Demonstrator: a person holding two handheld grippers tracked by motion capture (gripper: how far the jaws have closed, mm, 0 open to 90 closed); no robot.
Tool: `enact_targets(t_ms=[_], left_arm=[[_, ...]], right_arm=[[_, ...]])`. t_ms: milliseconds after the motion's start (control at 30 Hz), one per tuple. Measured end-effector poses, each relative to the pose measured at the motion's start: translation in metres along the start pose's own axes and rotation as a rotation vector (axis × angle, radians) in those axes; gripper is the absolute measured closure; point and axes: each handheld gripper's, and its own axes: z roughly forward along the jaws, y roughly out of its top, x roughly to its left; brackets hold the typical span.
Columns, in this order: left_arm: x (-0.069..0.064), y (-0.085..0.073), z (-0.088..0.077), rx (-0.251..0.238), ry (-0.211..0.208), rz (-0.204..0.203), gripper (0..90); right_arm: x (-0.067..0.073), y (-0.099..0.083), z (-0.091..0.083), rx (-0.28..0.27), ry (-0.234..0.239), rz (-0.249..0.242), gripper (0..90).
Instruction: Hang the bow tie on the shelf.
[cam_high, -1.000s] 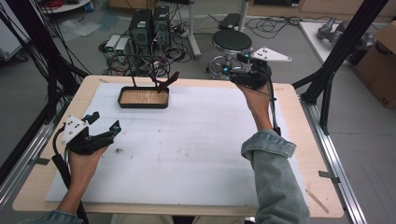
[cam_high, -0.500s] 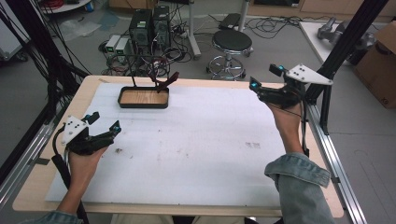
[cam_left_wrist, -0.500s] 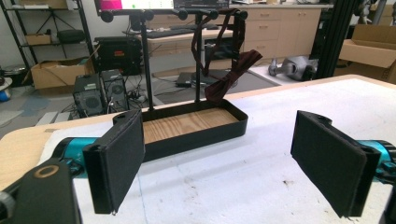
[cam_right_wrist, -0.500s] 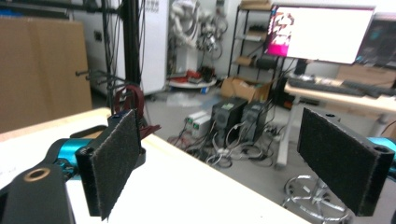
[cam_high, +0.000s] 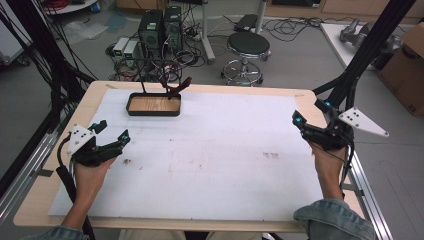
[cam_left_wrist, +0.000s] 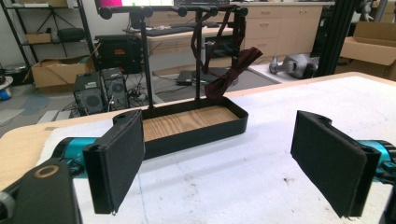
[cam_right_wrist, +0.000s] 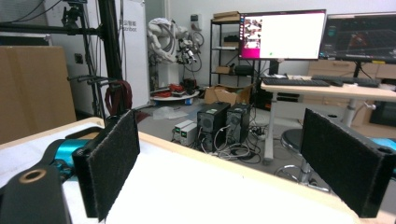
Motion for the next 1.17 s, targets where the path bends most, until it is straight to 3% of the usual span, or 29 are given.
enact_targets(t_ms=[233,467,800,1000,1167], left_arm=[[-0.002,-0.001,0.002,0.005,-0.003,0.006,17.9],[-0.002,-0.001,0.002,0.006,0.0,0.005,17.9],[-0.002,-0.002,0.0,0.01,0.004,0.005,17.9],[-0.001,-0.004,0.0,0.016,0.008,0.005,17.9],[0.0,-0.005,0.0,0.026,0.011,0.008,17.9]], right_arm=[[-0.001,-0.031,-0.028,0.0,-0.041,0.017,10.8],[0.005,-0.063,-0.043,0.028,-0.055,0.044,10.8],[0.027,-0.099,-0.042,0.085,-0.029,0.059,10.8],[0.035,-0.114,-0.037,0.182,-0.047,0.072,10.8],[0.04,-0.12,-0.037,0.184,-0.047,0.062,10.8]])
